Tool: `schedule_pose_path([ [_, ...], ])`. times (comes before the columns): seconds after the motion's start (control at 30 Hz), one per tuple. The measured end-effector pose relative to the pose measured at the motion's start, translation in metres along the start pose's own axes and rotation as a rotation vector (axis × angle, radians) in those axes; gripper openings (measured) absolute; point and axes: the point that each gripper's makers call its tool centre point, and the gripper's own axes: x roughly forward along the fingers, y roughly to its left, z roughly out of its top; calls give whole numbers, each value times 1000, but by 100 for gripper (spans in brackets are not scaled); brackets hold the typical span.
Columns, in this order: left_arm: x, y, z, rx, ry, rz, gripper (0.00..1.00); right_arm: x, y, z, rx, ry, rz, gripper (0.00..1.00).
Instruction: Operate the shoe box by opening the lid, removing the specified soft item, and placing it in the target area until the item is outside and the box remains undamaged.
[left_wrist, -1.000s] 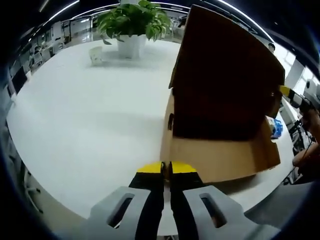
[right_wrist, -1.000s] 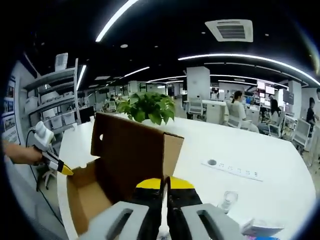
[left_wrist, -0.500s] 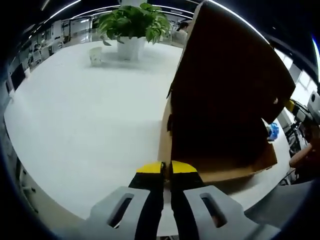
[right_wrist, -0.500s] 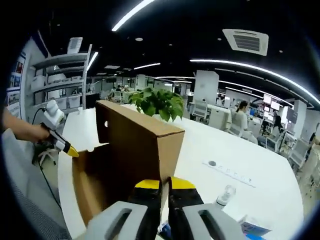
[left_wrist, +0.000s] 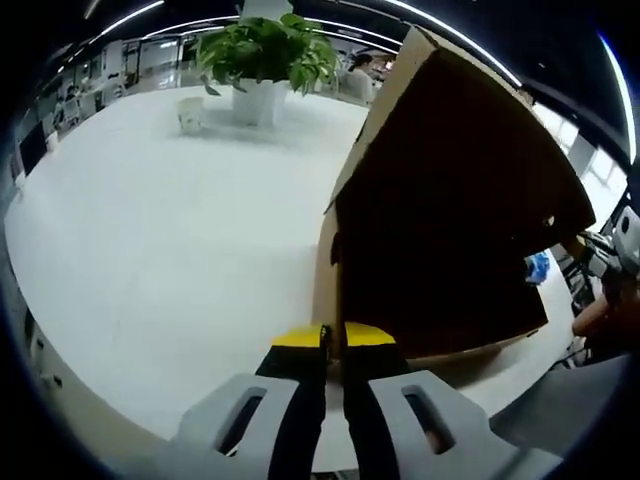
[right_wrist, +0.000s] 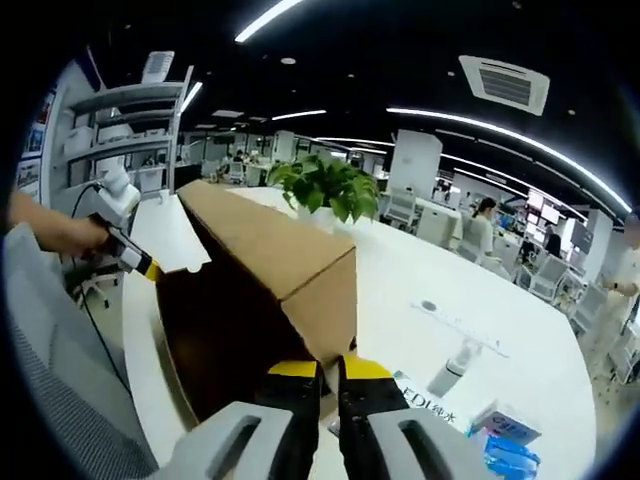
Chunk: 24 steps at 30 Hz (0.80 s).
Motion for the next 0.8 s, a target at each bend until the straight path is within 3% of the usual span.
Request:
schedule_pose_path([
  [0.27,-1,-4,0,27,1,-49,3,-3,7,-17,61,40,22,2],
  [0.33,-1,-5,1,49,-7,-59,4,-4,10,-21,110,54,42,3],
  [0.63,-8,-13,3,94,-28,-145,10,-5,19,-33,80,99,80,5],
  [0.8,-13,-20,0,148,-39,-192,16,-6,31,-49,43,149,141,4],
])
